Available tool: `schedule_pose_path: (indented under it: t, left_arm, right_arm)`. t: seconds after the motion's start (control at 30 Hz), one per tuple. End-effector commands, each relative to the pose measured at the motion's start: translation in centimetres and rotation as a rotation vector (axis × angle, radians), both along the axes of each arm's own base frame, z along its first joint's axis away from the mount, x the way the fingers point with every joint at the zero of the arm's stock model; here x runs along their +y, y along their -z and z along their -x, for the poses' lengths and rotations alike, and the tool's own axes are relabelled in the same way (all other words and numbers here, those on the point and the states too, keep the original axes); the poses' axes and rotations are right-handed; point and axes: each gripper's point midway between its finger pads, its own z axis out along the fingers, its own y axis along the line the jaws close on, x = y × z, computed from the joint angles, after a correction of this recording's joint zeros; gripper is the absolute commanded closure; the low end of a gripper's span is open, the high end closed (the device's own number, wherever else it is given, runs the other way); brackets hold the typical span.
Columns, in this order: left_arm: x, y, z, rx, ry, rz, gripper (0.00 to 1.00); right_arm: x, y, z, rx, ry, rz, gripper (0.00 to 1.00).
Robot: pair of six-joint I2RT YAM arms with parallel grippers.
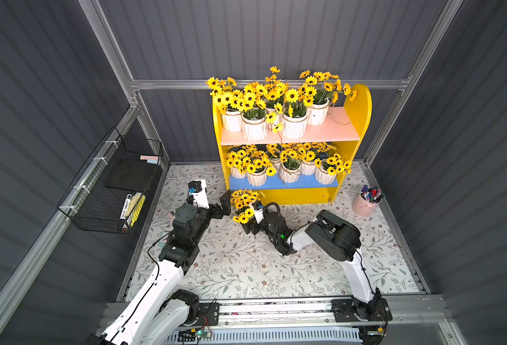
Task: Take the sunflower pots off the shelves
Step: Place the sunflower pot at the center of the board.
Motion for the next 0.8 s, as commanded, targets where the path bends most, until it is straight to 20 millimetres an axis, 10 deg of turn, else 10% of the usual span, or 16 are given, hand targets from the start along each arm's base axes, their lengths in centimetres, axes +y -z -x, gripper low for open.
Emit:
schedule_pose_path:
  t: [0.0, 0.77]
  left_arm:
    - [-0.2, -0.2, 0.1, -0.008, 0.012, 0.01, 0.01]
    - [-2.3, -1.3, -0.5, -0.012, 0.12, 0.016, 0.01]
  right_arm:
    - [-1.0, 3.2, 0.7, 0.085, 0.013, 0.1, 0.01]
    - [-6.8, -0.9, 7.0, 0.169, -0.02, 0.233, 0.01]
